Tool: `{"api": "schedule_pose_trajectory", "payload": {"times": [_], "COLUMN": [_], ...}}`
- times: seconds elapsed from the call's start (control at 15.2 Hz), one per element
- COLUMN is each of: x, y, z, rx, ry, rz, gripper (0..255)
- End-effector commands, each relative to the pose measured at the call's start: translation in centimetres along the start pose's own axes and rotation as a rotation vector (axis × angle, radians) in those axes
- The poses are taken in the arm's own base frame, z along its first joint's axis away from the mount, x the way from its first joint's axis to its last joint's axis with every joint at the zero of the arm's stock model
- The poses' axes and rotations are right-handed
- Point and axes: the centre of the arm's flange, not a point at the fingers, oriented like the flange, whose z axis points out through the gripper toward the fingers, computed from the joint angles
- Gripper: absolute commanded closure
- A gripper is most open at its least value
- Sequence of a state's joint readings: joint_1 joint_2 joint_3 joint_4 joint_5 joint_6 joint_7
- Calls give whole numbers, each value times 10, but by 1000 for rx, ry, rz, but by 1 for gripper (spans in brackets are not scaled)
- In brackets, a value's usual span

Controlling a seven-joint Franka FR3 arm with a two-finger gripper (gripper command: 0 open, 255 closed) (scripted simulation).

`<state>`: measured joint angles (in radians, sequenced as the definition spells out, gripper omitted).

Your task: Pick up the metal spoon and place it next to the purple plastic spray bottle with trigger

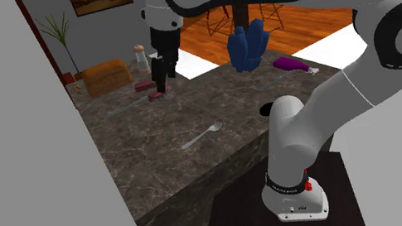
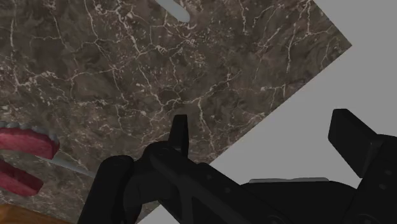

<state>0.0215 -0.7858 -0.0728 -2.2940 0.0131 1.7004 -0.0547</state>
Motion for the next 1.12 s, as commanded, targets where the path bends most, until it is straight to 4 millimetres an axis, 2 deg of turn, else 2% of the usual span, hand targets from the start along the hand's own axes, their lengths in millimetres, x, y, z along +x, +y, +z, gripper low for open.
{"api": "schedule_pose_trajectory", "payload": {"times": [0.0,0.53,1.06], "x": [0,-38,-63], "y": [0,57,116], "z": [0,86,176], "rx": [0,71,143], "ry": [0,-9,-18], "rz": [0,-220,-440], "gripper": [0,0,0]}}
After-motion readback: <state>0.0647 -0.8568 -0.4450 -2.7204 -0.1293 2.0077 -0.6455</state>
